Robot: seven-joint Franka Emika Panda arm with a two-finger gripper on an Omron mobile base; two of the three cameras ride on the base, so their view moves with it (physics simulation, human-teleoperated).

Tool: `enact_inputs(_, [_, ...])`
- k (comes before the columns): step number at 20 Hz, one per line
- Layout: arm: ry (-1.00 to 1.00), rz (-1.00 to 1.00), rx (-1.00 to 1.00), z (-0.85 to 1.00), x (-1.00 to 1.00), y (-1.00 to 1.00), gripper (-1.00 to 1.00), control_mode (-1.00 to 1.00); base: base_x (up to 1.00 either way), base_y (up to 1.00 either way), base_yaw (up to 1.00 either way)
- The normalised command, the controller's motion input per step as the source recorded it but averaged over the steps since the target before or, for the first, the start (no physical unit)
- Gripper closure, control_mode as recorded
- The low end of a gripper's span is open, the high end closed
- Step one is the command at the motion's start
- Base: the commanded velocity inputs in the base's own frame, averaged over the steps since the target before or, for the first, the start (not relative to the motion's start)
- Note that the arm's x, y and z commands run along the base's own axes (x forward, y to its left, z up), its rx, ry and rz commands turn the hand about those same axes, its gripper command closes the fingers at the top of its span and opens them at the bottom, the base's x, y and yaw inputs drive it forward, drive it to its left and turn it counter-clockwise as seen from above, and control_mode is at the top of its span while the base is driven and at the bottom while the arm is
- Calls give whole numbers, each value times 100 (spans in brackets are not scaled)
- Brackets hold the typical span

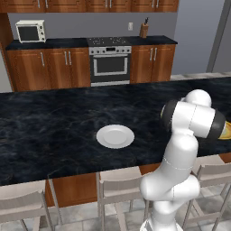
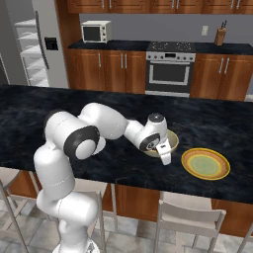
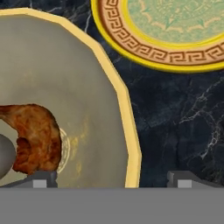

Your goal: Pick the chicken drumstick and mushroom from their plates and place them in the bowl. Then put the bowl in the fridge.

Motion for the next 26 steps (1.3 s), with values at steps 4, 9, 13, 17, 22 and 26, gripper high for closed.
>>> enact_inputs(4, [0, -3, 3, -2, 10, -3, -100, -100, 0, 0, 0])
enact_inputs(9, [1, 0, 7, -5, 14, 3, 100, -100, 0, 0, 0])
enact_inputs(13, [1, 0, 14, -10, 14, 1, 100, -100, 0, 0, 0])
enact_inputs(17, [1, 0, 14, -9, 8, 1, 100, -100, 0, 0, 0])
enact_inputs(22, [0, 1, 4, -1, 0, 8, 100, -100, 0, 0, 0])
enact_inputs(26, [-12, 1, 0, 21, -13, 26, 100, -100, 0, 0, 0])
